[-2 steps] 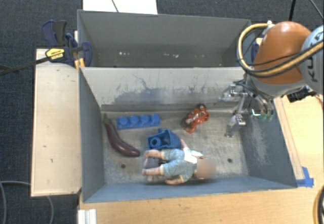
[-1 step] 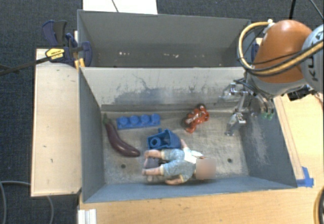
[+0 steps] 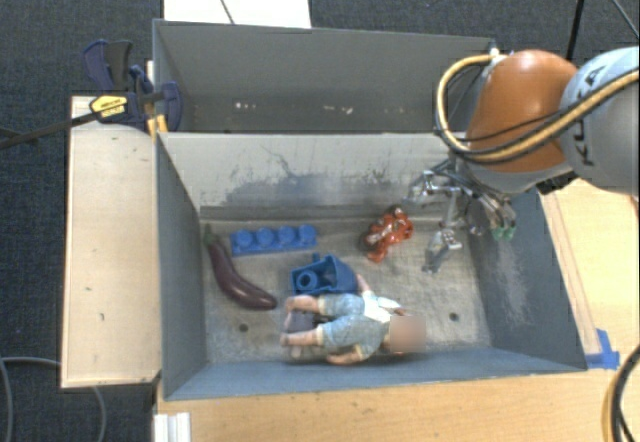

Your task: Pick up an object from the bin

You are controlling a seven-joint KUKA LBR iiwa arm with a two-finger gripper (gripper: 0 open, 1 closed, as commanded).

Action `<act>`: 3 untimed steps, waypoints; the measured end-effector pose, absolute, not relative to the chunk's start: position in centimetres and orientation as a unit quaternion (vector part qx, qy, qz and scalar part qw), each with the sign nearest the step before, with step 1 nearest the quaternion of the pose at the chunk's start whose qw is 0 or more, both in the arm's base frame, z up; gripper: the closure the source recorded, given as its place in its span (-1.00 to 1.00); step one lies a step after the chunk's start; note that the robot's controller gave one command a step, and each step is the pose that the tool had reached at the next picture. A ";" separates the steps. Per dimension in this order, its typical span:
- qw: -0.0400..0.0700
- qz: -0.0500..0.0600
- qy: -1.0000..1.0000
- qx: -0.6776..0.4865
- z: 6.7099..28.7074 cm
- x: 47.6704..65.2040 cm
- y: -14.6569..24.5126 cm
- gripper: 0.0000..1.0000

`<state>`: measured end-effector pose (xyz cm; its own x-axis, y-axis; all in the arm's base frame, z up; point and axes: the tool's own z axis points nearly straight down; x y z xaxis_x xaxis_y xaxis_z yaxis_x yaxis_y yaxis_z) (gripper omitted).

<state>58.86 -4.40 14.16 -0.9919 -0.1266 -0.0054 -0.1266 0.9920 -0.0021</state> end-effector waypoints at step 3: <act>0.017 0.000 0.995 -0.094 8.2 59.9 -2.7 -1.00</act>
Offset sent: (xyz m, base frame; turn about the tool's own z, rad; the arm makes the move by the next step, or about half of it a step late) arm 0.0022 0.0138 -0.0108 -0.0215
